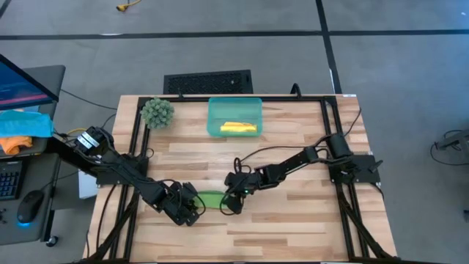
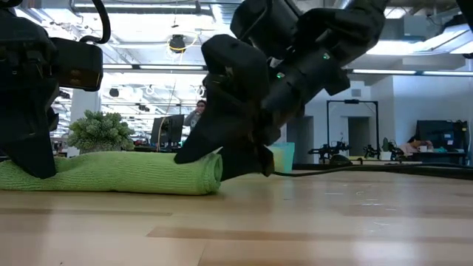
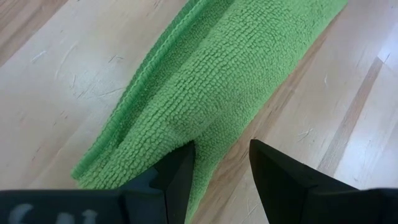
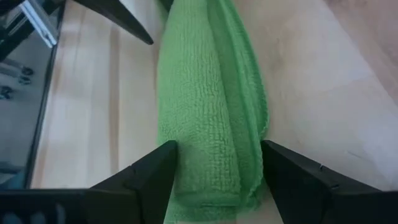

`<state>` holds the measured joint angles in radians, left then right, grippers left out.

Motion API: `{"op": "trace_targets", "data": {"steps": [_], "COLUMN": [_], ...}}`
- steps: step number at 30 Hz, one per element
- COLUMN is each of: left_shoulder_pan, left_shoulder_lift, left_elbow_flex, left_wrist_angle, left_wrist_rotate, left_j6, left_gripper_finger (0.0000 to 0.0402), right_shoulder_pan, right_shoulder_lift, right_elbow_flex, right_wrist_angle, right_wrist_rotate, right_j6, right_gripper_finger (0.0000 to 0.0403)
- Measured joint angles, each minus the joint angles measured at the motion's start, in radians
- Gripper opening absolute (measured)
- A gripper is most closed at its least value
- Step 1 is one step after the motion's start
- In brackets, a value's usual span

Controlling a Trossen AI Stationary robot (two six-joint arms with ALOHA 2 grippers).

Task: Roll microfiber towels into tight, uniform cylinder then place into a basket
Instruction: Put the green microfiber cloth into the green bin

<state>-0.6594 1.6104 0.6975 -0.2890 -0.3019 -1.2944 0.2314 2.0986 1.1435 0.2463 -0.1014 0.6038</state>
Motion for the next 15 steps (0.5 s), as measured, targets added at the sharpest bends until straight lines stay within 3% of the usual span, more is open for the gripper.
{"op": "trace_targets", "data": {"steps": [7, 15], "left_shoulder_pan": [0.000, -0.002], "left_shoulder_lift": [-0.001, -0.095], "left_elbow_flex": [0.000, -0.006], "left_wrist_angle": [0.000, -0.017], "left_wrist_rotate": [0.000, -0.009], "left_j6": [0.031, 0.111], "left_gripper_finger": [0.0155, 0.0155], "right_shoulder_pan": [-0.013, -0.020], "right_shoulder_lift": [0.028, 0.030], "right_elbow_flex": [0.019, 0.019], "right_wrist_angle": [0.005, -0.043], "right_wrist_rotate": [-0.061, -0.054], "right_j6": [0.021, 0.018], "right_gripper_finger": [0.0245, 0.0115]}}
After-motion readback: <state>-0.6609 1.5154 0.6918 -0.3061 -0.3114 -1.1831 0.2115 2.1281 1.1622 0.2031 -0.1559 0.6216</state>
